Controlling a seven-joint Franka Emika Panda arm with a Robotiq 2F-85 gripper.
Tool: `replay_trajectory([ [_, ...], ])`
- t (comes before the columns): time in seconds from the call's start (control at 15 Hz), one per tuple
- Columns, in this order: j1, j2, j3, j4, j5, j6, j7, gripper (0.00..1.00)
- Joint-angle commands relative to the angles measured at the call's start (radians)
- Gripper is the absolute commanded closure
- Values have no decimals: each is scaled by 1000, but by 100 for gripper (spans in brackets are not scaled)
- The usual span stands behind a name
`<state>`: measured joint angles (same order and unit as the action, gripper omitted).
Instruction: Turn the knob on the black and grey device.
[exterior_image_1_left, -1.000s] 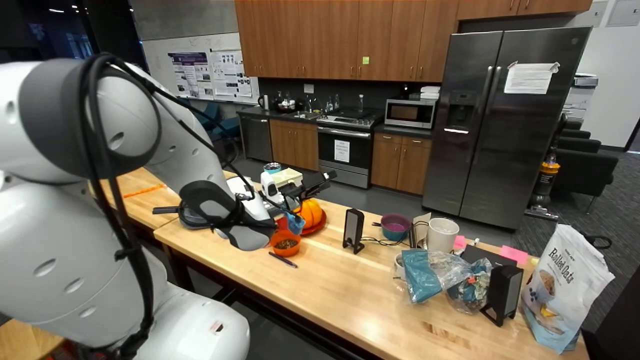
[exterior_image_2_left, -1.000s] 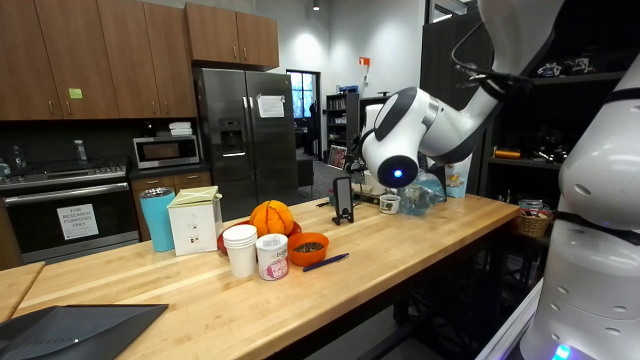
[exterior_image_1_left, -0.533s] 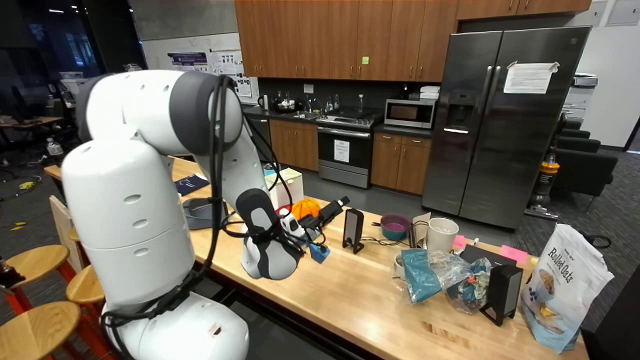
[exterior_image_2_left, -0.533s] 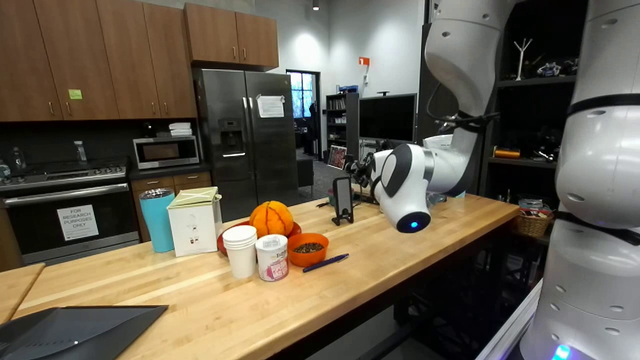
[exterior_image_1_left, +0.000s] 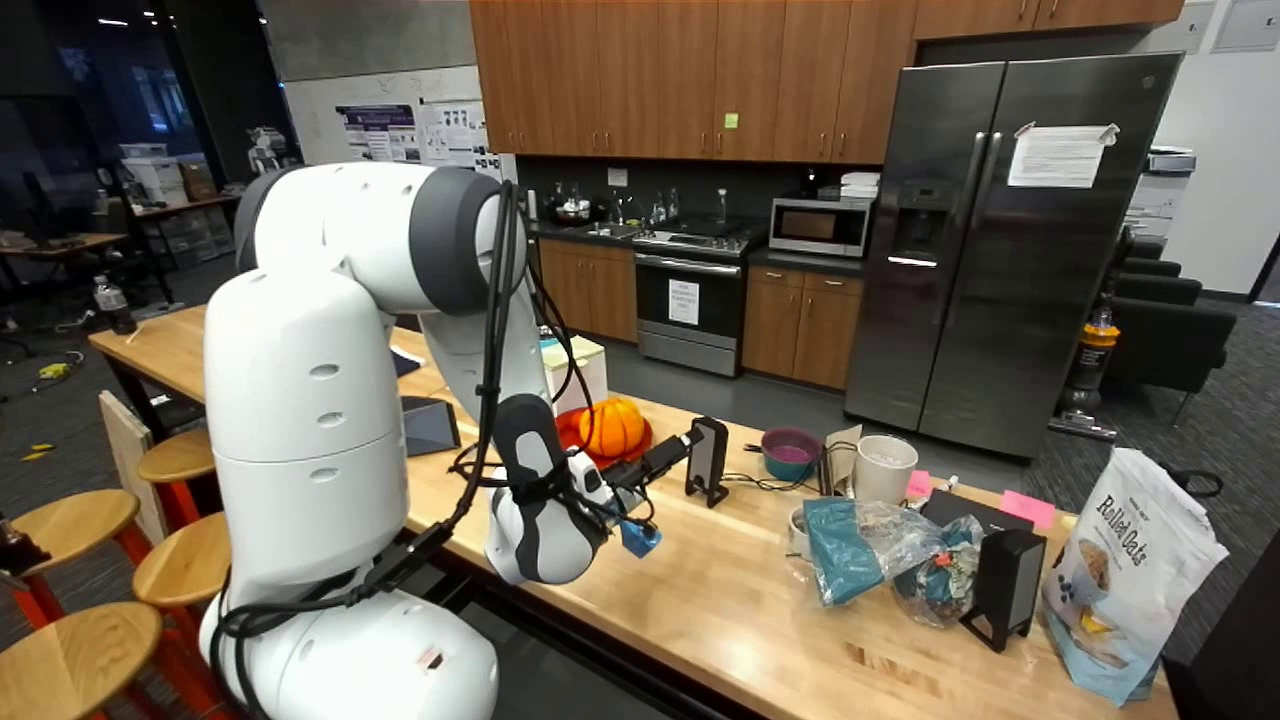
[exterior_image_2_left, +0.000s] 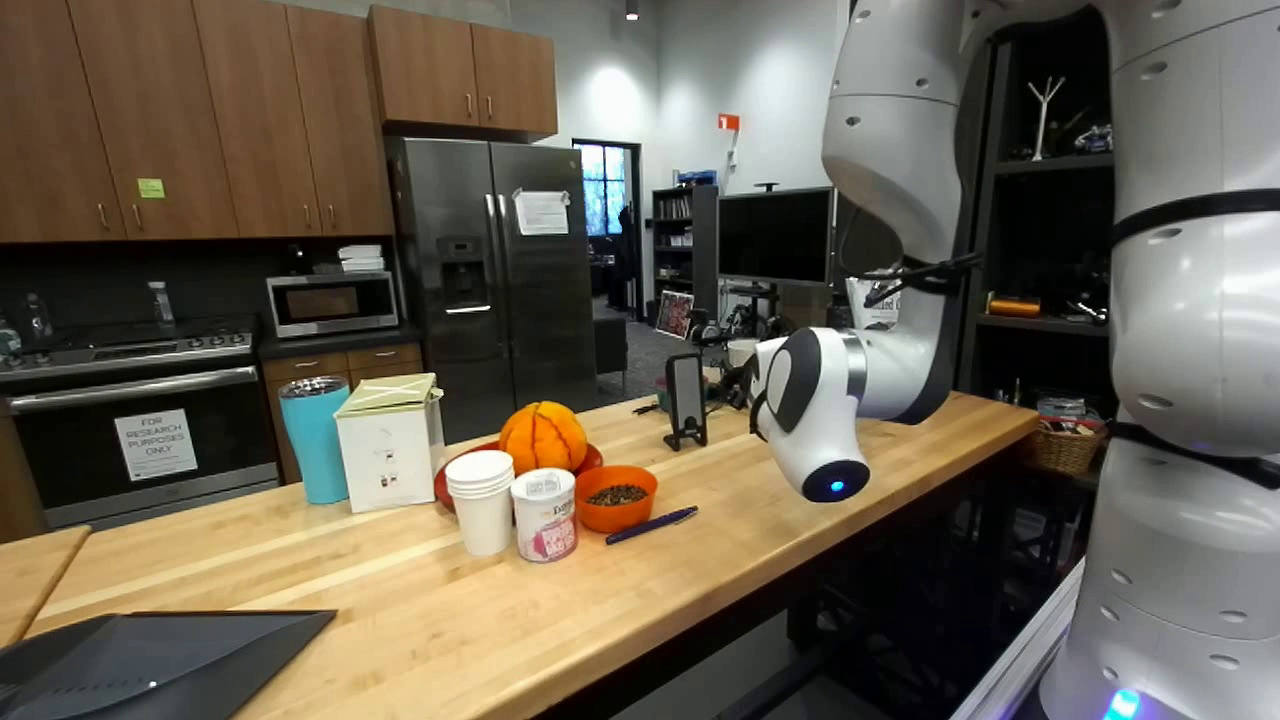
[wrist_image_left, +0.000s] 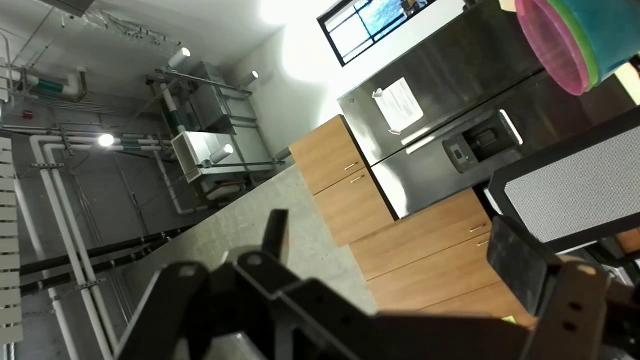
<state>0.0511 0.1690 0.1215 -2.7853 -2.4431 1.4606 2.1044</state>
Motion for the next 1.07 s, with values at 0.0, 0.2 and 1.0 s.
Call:
replay_trajectory([
  [0.0,-7,11,-19,9,-87,21,19,0],
  [0.2,-29,51,-59,40,-308,31,58,0],
  [1.0,526,169,-410,54,-164,28,27,0],
])
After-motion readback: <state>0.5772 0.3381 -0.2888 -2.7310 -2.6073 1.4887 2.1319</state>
